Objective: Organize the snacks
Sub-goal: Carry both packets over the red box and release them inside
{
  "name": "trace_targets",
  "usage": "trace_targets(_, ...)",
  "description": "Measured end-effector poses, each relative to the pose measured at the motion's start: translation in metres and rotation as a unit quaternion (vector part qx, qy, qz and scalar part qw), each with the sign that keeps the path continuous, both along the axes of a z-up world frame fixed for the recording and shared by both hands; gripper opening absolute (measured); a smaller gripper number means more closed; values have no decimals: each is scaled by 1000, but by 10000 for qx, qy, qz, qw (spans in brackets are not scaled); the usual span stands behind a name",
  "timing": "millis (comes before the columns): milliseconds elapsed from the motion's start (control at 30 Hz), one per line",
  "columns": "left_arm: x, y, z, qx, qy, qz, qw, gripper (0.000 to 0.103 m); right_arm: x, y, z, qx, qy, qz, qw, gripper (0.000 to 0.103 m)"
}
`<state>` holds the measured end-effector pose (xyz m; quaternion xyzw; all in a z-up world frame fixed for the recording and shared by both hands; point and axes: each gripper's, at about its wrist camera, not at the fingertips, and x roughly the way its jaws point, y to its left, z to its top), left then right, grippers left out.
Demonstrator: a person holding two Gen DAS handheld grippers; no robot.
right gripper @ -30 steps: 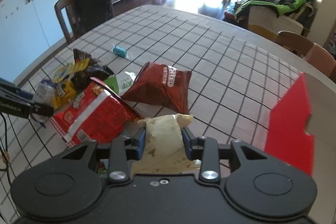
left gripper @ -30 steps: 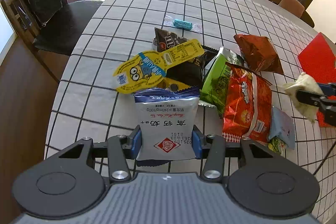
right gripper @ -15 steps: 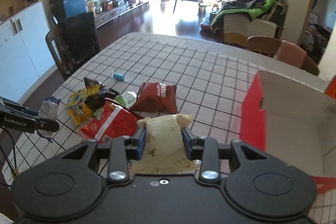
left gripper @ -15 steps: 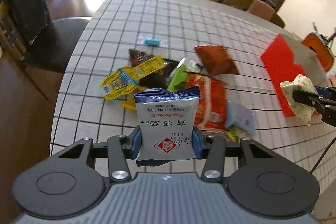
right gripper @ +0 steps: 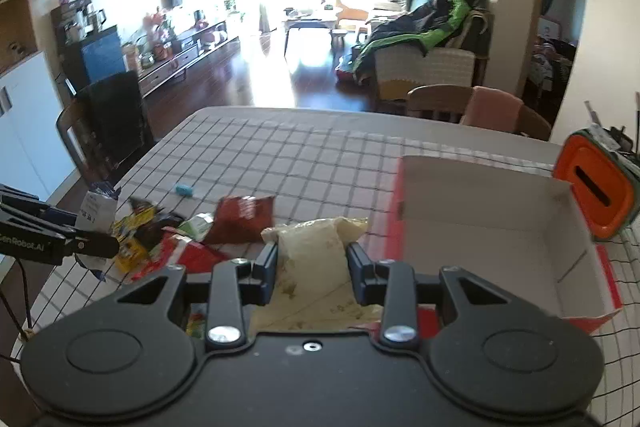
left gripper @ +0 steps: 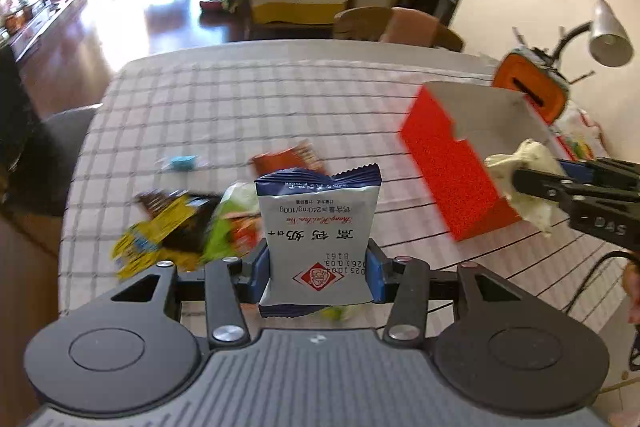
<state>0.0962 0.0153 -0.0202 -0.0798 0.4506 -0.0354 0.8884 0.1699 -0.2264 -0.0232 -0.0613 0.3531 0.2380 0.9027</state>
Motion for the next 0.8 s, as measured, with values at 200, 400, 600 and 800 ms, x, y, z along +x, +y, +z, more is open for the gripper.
trace_targets(200, 43, -60, 10, 16, -2, -375, 9993, 47, 30, -49, -3, -22, -38, -251, 9997, 35)
trace_targets(400, 87, -122, 7, 110, 118, -502, 9986, 47, 67, -102, -17, -28, 15, -535, 9986, 35)
trace_targets(600, 131, -178, -2, 153, 407, -606, 9972, 47, 102, -146, -34, -24, 207, -715, 9972, 35)
trace_targets(800, 167, -221, -16, 294, 684, -672, 9950, 47, 128, -170, -48, -178, 371, -647, 9971, 35)
